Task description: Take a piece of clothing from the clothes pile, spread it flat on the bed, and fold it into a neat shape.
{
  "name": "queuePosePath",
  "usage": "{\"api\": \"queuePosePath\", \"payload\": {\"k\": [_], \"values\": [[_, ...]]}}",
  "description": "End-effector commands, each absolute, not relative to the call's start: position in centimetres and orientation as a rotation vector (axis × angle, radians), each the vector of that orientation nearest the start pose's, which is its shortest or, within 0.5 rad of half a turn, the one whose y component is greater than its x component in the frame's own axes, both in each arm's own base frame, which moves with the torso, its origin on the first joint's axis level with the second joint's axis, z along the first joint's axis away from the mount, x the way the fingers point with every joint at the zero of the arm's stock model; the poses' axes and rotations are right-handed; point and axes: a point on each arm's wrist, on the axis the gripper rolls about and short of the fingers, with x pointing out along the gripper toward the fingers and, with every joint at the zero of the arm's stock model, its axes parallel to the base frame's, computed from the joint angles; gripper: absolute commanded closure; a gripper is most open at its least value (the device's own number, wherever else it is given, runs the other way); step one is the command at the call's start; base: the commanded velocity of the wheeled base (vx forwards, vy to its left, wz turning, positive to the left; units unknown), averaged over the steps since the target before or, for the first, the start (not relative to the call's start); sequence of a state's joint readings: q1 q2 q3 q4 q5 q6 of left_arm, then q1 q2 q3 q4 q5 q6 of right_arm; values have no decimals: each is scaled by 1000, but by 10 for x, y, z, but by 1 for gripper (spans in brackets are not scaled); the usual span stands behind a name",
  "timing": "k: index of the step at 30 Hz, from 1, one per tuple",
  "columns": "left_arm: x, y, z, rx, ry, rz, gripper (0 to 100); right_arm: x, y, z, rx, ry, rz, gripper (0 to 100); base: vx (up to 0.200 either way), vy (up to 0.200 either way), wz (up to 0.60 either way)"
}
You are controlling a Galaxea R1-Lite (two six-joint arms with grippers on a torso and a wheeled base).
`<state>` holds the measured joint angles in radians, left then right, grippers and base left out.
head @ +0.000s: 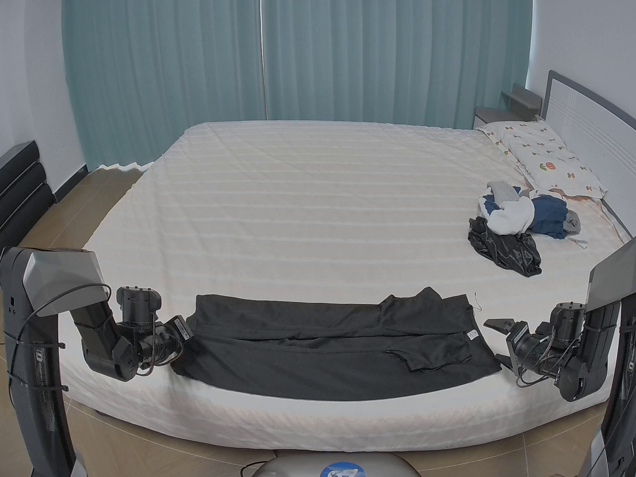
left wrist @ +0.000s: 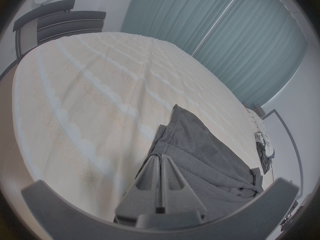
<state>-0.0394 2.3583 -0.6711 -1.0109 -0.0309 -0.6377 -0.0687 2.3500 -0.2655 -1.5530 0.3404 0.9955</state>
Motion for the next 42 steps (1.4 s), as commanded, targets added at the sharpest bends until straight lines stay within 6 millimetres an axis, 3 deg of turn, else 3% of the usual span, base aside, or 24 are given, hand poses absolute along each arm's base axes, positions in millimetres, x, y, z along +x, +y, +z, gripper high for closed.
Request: {"api": "queuePosePath", "payload": {"k": [1, 6, 7, 18, 25, 29, 34, 42], "values": [[347, -13, -37, -610, 680, 155, 100, 279, -12, -25, 1072, 598, -7, 0, 0, 0, 0], [346, -14, -37, -611, 686, 156, 100, 280, -12, -9, 1031, 547, 30, 0, 0, 0, 0], [346, -14, -37, -612, 686, 157, 0, 280, -10, -10, 1018, 552, 37, 0, 0, 0, 0], [342, -14, -41, -624, 700, 161, 0, 287, 18, -20, 818, 573, 117, 0, 0, 0, 0], [342, -14, -41, -626, 699, 164, 0, 286, 42, -13, 810, 577, 187, 0, 0, 0, 0], [343, -14, -39, -667, 691, 173, 0, 281, 63, -16, 900, 607, 138, 0, 0, 0, 0], [343, -15, -40, -671, 694, 172, 0, 273, 78, -22, 890, 650, 141, 0, 0, 0, 0], [343, -14, -40, -668, 685, 171, 0, 267, 84, -28, 864, 671, 88, 0, 0, 0, 0]]}}
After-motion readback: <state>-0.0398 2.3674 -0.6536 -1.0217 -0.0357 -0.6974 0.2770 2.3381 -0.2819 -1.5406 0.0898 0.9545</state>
